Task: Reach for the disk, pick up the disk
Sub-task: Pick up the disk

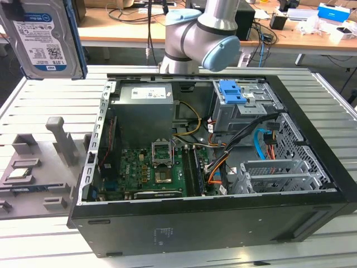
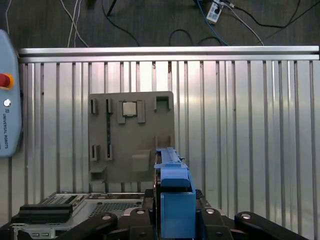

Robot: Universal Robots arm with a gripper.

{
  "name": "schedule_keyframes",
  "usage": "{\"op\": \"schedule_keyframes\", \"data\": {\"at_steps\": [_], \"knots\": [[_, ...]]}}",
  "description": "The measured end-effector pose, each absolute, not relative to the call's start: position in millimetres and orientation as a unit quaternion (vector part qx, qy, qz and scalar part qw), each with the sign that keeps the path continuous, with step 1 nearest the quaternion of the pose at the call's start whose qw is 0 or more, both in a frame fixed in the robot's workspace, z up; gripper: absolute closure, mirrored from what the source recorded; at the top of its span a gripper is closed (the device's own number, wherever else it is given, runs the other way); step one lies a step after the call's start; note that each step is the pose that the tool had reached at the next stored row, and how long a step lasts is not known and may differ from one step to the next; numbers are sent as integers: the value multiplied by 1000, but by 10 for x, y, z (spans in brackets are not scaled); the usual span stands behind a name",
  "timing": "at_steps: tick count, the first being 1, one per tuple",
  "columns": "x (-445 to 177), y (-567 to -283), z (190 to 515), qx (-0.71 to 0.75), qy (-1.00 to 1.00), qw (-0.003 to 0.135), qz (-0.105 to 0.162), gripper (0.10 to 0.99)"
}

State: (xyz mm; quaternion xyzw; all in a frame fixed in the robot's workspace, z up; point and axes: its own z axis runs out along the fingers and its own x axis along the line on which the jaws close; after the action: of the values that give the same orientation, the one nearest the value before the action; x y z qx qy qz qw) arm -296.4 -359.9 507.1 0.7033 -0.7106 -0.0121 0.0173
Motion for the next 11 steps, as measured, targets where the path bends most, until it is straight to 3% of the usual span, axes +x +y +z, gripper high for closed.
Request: {"op": "schedule_keyframes", "data": {"at_steps": [11], "knots": [[-2576,-3600,5071,703,-711,18,-13,722]]}}
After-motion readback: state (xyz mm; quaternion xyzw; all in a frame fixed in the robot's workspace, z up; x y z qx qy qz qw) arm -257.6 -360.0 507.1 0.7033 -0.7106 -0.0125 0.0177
